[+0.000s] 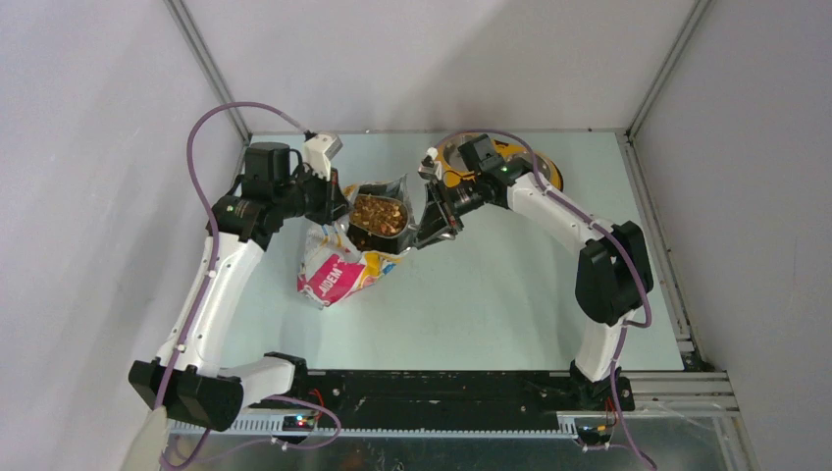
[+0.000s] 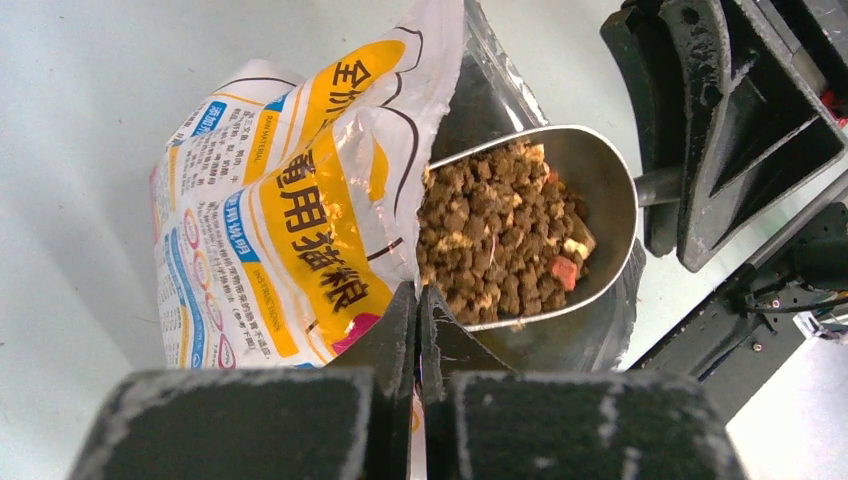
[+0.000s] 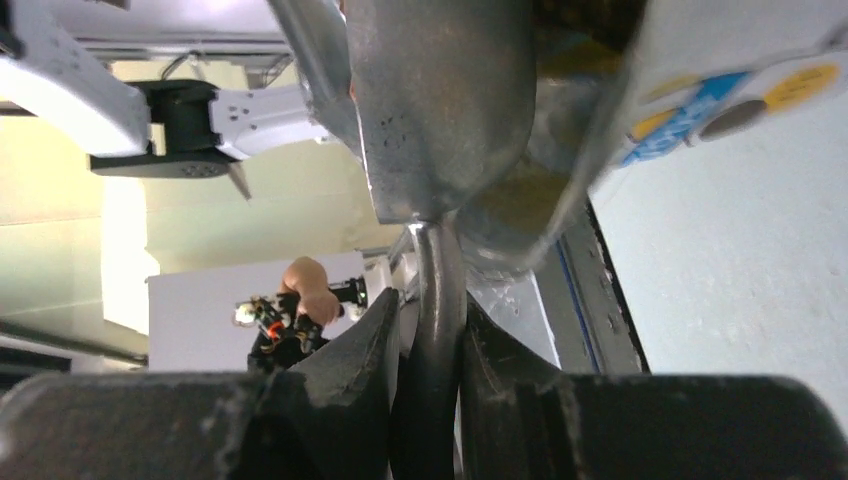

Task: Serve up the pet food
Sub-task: Collect the pet food from the pet food bag.

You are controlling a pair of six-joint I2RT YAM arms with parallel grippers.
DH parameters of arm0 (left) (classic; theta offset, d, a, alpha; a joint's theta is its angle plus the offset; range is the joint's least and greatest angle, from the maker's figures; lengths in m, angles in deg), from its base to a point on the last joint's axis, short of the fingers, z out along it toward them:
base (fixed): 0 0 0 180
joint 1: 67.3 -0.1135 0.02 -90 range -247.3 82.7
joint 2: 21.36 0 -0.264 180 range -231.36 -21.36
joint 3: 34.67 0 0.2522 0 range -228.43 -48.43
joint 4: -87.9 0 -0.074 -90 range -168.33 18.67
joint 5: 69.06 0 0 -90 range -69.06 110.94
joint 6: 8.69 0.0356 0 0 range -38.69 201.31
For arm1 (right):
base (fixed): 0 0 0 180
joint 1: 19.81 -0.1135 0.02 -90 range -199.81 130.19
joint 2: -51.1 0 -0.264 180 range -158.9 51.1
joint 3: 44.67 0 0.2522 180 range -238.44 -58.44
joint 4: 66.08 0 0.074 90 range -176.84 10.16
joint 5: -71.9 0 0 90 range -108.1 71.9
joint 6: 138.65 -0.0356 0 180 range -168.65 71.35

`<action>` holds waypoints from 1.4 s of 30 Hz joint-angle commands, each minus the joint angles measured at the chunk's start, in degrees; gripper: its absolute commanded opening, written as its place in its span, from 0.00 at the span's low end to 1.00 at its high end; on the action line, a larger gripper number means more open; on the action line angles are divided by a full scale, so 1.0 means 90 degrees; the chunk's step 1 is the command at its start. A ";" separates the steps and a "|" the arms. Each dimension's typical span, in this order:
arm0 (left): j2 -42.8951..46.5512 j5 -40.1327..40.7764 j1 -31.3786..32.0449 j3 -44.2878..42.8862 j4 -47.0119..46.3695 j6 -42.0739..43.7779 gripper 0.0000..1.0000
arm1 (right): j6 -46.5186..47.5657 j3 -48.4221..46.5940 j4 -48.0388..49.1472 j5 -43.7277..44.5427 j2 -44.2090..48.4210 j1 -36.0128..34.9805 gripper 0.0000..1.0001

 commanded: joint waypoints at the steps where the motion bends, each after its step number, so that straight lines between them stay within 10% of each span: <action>1: 0.0241 -0.0212 -0.0037 -0.0038 -0.0065 -0.0088 0.00 | -0.2103 0.0455 0.2524 -0.1738 -0.0033 -0.0126 0.00; 13: 0.0258 -0.0168 -0.0065 -0.0007 -0.0061 -0.0078 0.00 | -0.1817 0.0546 0.2085 -0.1669 -0.0073 0.0204 0.00; 24: 0.0275 -0.0009 -0.0139 0.0009 -0.0104 -0.0114 0.00 | 0.1025 -0.0616 -0.1315 -0.1236 -0.0198 0.0473 0.00; 42: 0.0301 -0.0179 -0.0440 0.0101 -0.0265 -0.0217 0.00 | 0.1565 -0.0529 -0.1776 -0.1188 0.0145 0.0581 0.00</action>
